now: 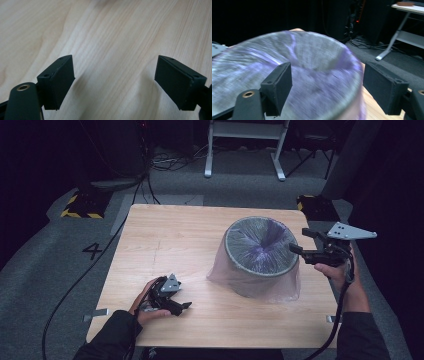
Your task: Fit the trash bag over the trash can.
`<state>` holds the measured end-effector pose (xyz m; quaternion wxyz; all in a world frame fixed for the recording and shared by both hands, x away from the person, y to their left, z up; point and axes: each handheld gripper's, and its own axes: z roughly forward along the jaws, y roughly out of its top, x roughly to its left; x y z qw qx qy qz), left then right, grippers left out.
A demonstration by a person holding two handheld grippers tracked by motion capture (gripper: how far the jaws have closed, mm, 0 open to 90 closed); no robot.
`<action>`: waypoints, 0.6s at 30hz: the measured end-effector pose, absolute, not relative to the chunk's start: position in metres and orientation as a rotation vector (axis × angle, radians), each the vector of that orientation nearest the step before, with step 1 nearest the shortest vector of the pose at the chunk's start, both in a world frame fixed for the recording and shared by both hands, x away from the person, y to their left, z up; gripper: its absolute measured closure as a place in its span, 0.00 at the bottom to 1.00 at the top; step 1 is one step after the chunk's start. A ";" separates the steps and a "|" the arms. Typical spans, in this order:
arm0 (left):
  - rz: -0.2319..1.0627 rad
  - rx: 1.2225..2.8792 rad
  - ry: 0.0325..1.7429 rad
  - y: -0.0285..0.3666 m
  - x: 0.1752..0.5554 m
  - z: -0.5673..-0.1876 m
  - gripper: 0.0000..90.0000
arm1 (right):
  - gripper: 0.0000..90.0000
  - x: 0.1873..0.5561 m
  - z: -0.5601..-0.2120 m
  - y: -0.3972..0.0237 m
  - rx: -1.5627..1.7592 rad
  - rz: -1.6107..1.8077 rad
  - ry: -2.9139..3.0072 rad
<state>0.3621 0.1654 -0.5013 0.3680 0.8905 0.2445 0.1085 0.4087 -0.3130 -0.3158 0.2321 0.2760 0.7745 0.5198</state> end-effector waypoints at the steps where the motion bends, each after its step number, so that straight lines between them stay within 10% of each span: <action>1: 0.278 2.292 0.632 0.166 0.361 -0.502 0.18 | 0.26 0.408 -0.314 -0.307 0.746 1.416 2.140; 18: 0.267 2.271 0.661 0.176 0.358 -0.504 0.16 | 0.32 0.406 -0.315 -0.233 0.654 1.150 2.342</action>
